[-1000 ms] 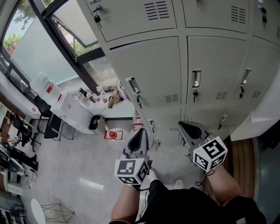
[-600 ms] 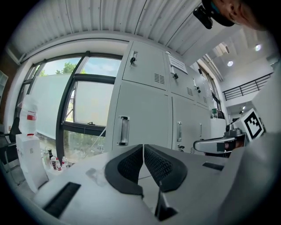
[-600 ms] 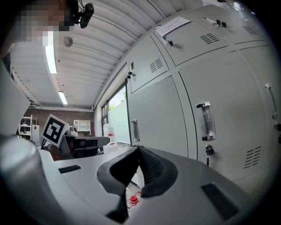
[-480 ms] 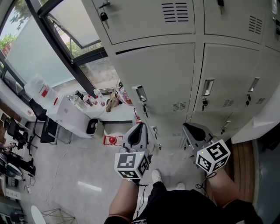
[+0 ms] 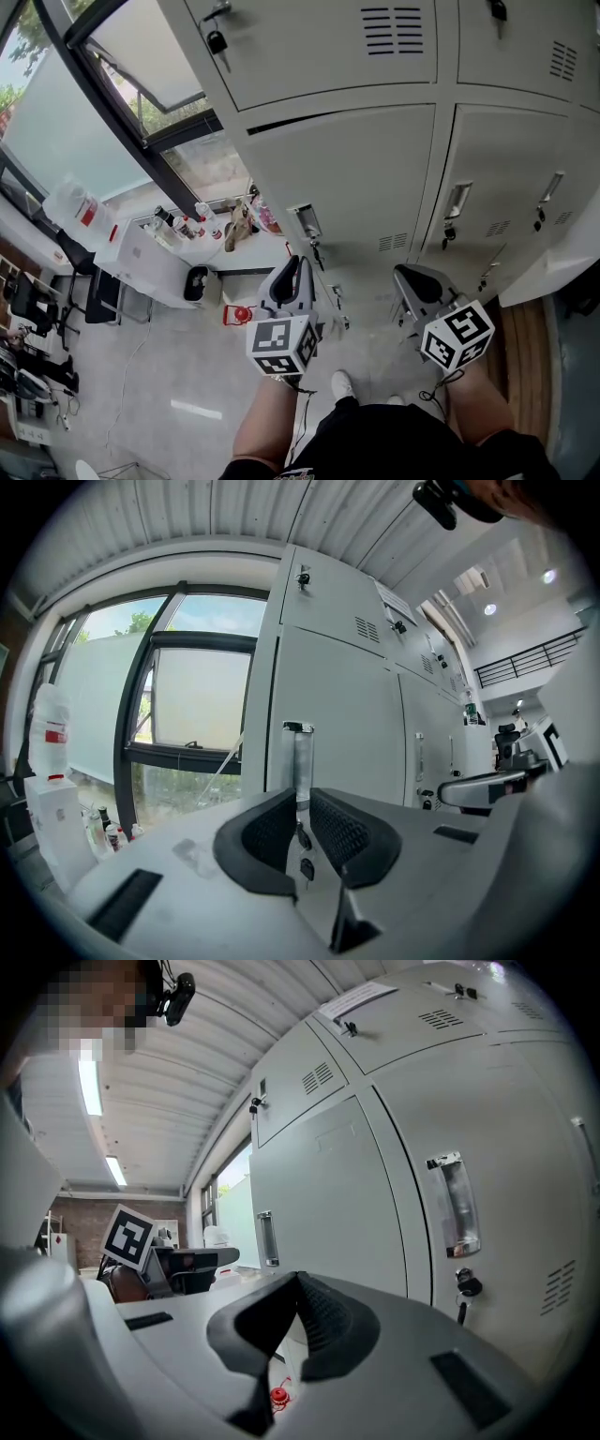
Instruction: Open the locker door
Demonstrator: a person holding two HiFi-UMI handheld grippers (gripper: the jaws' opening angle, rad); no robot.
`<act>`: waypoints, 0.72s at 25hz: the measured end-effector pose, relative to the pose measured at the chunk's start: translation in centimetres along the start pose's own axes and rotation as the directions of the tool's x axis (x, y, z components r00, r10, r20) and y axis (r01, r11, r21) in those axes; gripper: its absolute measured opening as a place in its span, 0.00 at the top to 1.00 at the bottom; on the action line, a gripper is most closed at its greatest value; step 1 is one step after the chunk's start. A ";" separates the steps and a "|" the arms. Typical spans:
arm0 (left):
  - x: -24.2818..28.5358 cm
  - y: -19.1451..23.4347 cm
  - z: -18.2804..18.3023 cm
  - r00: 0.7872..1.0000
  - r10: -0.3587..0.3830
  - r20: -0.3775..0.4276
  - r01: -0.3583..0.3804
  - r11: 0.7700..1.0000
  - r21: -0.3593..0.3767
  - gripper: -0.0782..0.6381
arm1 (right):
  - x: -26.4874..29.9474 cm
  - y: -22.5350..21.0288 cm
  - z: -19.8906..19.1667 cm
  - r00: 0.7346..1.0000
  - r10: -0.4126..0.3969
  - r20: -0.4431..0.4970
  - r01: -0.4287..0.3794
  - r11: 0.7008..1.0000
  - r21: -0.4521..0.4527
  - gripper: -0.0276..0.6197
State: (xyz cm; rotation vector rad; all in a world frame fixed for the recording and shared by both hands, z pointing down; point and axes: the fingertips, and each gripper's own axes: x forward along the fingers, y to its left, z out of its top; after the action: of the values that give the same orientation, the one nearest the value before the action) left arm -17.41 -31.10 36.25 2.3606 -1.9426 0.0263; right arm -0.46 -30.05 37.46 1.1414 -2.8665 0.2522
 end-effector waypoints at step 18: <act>5.7 2.7 1.1 1.000 0.000 0.011 -0.001 0.999 0.041 0.52 | 2.1 -1.9 0.1 0.997 -0.080 0.021 0.079 0.996 0.032 0.87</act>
State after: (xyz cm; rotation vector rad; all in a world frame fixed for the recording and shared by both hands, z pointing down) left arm -18.97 -37.25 35.69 2.3904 -1.9662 0.0535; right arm -0.70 -32.88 37.88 1.2681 -2.8381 0.2826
